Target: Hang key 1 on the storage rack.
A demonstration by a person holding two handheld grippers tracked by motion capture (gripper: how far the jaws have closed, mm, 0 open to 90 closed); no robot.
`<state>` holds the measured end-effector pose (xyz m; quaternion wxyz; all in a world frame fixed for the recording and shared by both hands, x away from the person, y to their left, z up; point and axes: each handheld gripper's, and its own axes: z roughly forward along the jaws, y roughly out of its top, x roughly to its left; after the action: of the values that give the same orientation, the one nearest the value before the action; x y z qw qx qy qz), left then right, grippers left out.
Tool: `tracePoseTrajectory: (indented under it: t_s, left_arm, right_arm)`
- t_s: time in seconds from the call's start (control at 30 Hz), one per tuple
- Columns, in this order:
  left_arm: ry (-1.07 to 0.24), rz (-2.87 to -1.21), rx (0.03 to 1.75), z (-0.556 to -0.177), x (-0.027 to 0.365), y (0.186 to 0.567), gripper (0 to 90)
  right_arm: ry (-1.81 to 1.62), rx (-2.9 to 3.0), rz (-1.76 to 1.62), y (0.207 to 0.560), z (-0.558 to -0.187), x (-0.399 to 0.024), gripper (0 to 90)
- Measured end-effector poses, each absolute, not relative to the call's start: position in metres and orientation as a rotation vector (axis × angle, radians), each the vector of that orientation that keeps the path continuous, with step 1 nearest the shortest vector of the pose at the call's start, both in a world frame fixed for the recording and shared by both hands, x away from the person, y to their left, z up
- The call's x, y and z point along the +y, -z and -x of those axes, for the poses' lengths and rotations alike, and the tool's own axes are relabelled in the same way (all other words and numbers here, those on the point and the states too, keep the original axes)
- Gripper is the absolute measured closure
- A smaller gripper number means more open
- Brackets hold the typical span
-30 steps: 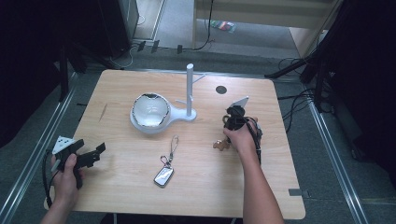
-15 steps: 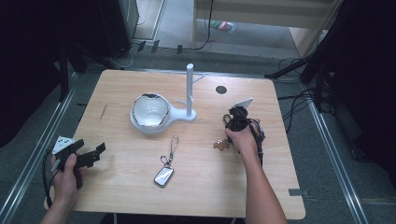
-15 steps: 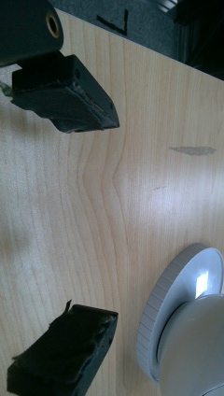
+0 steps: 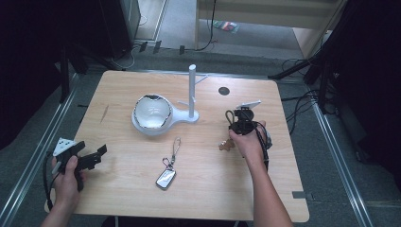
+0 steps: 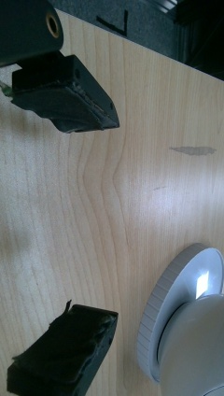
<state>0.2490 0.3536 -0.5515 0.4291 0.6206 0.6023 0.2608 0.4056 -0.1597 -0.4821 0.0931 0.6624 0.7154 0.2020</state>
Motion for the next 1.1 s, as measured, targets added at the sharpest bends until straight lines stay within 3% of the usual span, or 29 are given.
tracePoseTrajectory:
  t_s: [1.1]
  left_arm:
    - [-0.654, -1.549, 1.504, -0.249, 0.353, 0.551, 8.0]
  right_arm:
    - [-1.018, 1.914, -1.674, 0.431, -0.376, -0.145, 70.8]
